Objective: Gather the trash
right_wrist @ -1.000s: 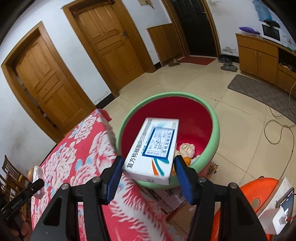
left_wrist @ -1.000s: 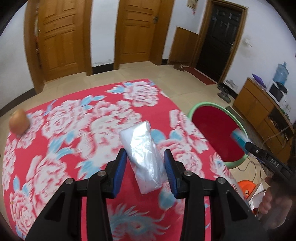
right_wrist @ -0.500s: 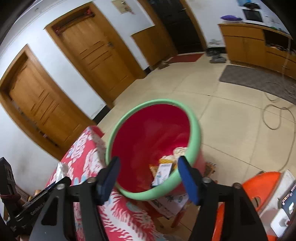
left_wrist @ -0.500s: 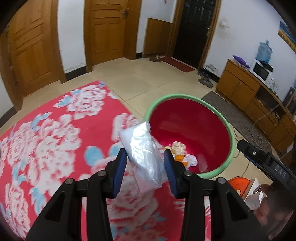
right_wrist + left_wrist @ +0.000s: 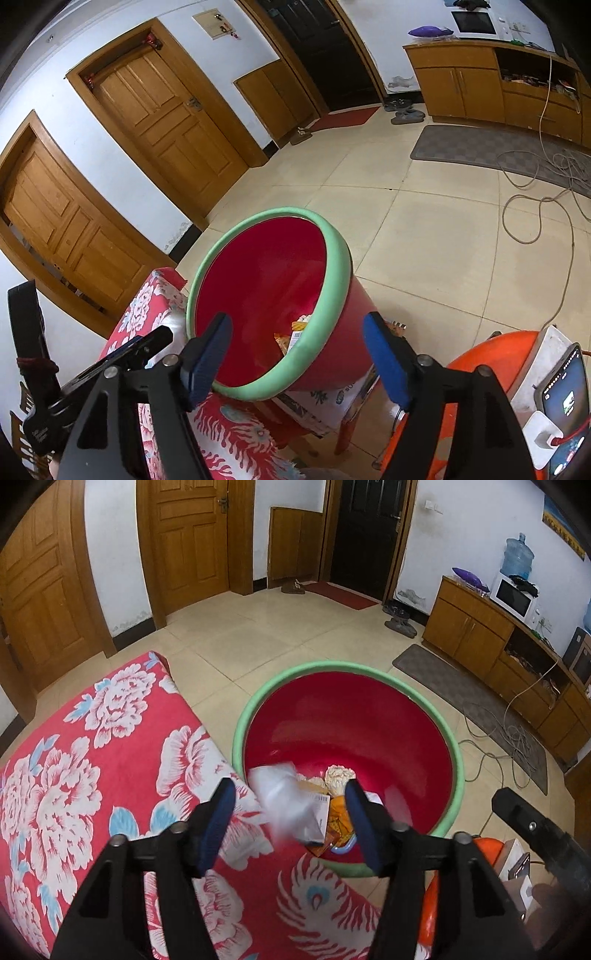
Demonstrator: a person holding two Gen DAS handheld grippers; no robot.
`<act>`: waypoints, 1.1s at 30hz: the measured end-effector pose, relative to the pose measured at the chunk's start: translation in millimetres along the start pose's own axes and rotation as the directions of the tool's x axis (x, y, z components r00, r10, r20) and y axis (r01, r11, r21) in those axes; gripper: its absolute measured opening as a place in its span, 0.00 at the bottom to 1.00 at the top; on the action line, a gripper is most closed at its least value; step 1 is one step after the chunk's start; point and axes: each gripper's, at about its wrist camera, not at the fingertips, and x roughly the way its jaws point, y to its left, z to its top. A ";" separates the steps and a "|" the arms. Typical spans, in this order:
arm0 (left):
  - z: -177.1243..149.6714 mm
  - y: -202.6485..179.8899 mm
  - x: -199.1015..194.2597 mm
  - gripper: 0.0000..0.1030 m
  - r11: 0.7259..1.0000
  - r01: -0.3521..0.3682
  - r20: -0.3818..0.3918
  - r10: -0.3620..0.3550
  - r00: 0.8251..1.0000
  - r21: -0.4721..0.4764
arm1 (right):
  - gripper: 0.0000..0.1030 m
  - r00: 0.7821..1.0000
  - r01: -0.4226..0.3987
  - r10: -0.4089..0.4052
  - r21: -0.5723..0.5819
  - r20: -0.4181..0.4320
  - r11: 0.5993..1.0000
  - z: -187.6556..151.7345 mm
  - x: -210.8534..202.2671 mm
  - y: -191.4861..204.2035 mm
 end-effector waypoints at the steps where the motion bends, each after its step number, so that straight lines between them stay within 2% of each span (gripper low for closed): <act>1: -0.5 -0.9 0.0 0.62 1.000 -0.003 0.001 0.003 1.000 0.001 | 0.74 1.000 -0.002 0.002 0.001 0.001 1.000 0.2 -0.5 -0.7; 4: -2.4 0.1 -1.6 0.63 1.000 -0.011 -0.008 0.011 1.000 -0.011 | 0.75 1.000 -0.005 0.005 0.007 0.001 1.000 0.7 -0.6 -0.4; 8: -9.1 6.2 -9.2 0.65 0.997 -0.014 -0.020 0.013 1.000 -0.074 | 0.78 1.000 -0.017 0.017 -0.007 -0.001 1.000 -1.0 -5.6 3.0; 11: -16.2 12.6 -19.3 0.67 0.994 -0.024 -0.016 0.022 1.000 -0.104 | 0.80 1.000 -0.029 0.029 -0.029 -0.004 0.999 -4.8 -11.4 9.4; 13: -20.6 17.3 -28.4 0.69 0.993 -0.037 -0.010 0.036 0.999 -0.114 | 0.85 0.999 -0.032 0.032 -0.040 -0.001 0.999 -5.8 -16.2 12.6; 17: -31.6 28.8 -48.5 0.75 0.987 -0.069 0.015 0.071 0.997 -0.143 | 0.86 0.999 -0.047 0.047 -0.065 0.001 0.997 -9.9 -26.1 20.9; 19: -38.3 34.7 -59.5 0.75 0.983 -0.079 0.027 0.085 0.996 -0.165 | 0.92 0.998 -0.055 0.055 -0.072 -0.005 0.996 -11.8 -29.7 23.5; 30: -74.0 56.6 -110.7 0.81 0.968 -0.120 0.045 0.133 0.990 -0.222 | 0.93 0.994 -0.105 0.100 -0.177 -0.036 0.979 -36.1 -54.4 55.4; 33: -87.1 65.0 -124.8 0.87 0.957 -0.154 0.049 0.171 0.984 -0.247 | 0.93 0.993 -0.116 0.110 -0.213 -0.039 0.970 -44.1 -63.6 63.7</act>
